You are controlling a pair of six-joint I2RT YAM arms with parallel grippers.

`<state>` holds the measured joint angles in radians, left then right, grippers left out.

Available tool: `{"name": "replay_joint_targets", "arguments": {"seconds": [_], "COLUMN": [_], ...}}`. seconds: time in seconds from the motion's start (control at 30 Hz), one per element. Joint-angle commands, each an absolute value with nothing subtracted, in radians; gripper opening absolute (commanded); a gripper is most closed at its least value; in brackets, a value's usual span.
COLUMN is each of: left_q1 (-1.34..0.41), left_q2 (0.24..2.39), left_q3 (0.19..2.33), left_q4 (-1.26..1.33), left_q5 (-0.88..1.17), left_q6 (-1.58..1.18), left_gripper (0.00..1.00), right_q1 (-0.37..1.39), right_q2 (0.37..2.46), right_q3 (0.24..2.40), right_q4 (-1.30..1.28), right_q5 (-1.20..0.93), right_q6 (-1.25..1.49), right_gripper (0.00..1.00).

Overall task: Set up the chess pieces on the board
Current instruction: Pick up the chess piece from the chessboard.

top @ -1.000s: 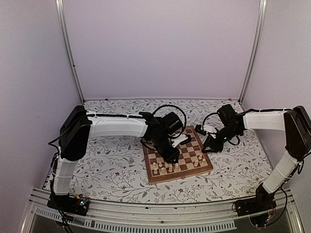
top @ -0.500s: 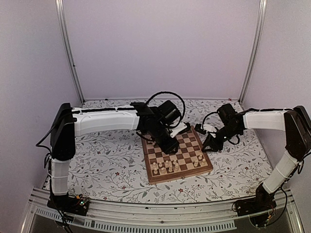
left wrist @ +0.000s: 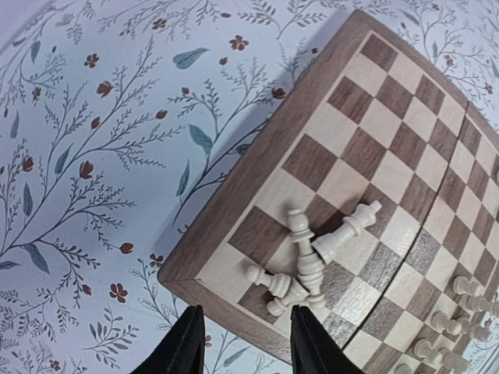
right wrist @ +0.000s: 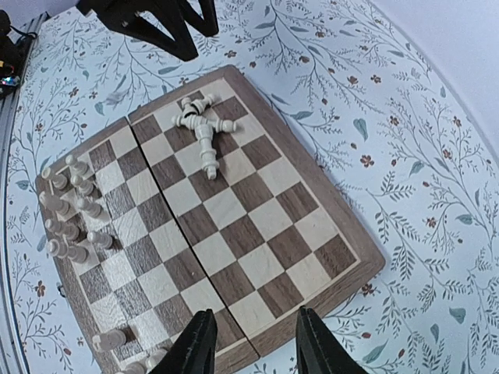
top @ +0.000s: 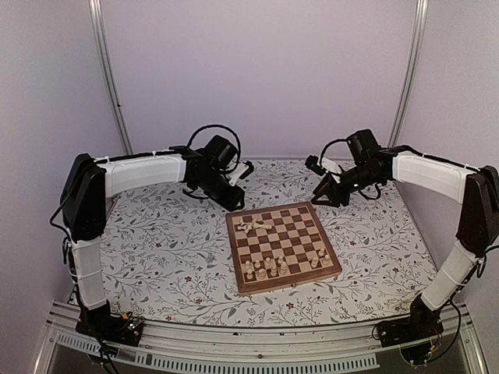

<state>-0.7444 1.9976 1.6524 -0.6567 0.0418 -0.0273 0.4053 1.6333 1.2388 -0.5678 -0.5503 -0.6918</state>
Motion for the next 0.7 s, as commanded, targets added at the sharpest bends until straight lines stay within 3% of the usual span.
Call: {"name": "replay_joint_targets", "arguments": {"seconds": [0.0, 0.33, 0.67], "left_q1": [-0.699, -0.659, -0.589], "left_q2": [1.952, 1.937, 1.956], "left_q3": [1.585, 1.472, 1.445], "left_q4": [-0.505, -0.413, -0.363], "left_q5": [0.151, 0.261, 0.398], "left_q6": [-0.089, -0.147, -0.225], "left_gripper": [0.40, 0.40, 0.41], "right_q1": [0.480, 0.599, 0.646], "right_q2": [1.764, 2.063, 2.173], "right_q3": [1.334, 1.571, 1.668], "right_q4": [-0.562, -0.615, -0.622], "right_q5": [-0.584, -0.546, -0.510], "right_q6": [-0.635, -0.648, -0.668], "right_gripper": [0.38, 0.45, 0.48]}}
